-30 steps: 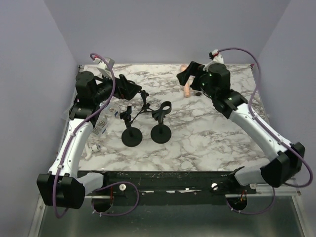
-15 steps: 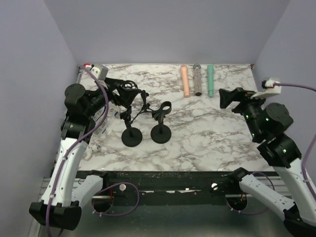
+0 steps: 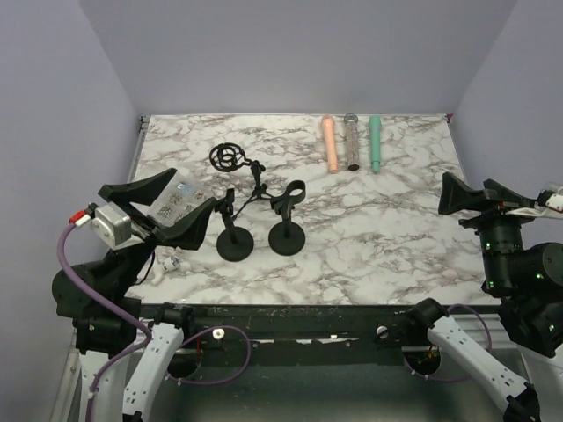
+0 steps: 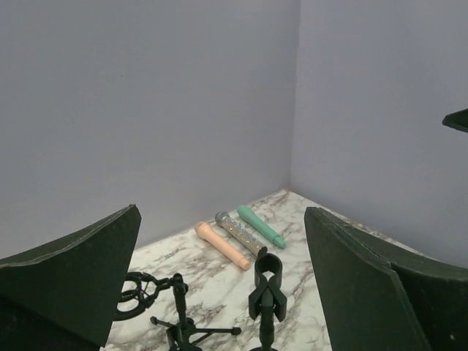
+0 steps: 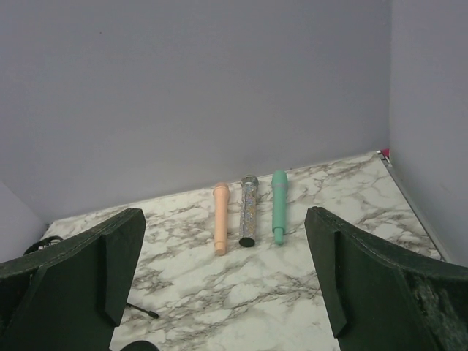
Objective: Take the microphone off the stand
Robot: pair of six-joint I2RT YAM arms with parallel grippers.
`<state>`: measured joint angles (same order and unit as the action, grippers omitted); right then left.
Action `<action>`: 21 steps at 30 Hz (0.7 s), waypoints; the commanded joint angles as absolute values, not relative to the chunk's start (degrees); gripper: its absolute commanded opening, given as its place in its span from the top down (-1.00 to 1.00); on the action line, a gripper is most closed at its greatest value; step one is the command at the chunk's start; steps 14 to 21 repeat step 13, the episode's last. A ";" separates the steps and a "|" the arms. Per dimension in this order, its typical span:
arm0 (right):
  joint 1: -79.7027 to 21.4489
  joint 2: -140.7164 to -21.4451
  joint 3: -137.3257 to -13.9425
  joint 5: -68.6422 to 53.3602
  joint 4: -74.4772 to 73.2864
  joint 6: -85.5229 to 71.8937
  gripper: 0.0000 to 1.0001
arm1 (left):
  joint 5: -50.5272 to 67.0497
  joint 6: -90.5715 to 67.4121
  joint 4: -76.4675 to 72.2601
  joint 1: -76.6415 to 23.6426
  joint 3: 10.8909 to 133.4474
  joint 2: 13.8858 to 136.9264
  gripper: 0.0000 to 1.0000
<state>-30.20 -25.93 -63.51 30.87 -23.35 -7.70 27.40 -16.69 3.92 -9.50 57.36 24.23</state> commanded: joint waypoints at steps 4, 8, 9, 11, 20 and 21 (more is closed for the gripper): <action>-30.32 -22.91 -64.05 34.28 -25.42 -11.02 -1.00 | 17.67 -13.74 6.98 -9.58 53.27 16.76 -0.97; -30.32 -22.20 -63.19 35.77 -25.57 -12.39 -1.00 | 15.38 -12.60 7.74 -9.58 52.38 15.18 -0.97; -30.28 -22.12 -62.32 35.32 -24.77 -11.80 -1.00 | 15.09 -12.49 7.82 -9.60 52.08 14.99 -0.96; -30.32 -22.66 -62.53 36.11 -26.52 -14.17 -1.00 | 14.78 -12.42 7.62 -9.58 51.74 14.85 -0.96; -30.32 -22.76 -61.50 34.60 -25.06 -13.67 -1.00 | 14.77 -12.18 7.26 -9.60 51.56 15.08 -0.97; -30.32 -22.76 -61.50 34.60 -25.06 -13.67 -1.00 | 14.77 -12.18 7.26 -9.60 51.56 15.08 -0.97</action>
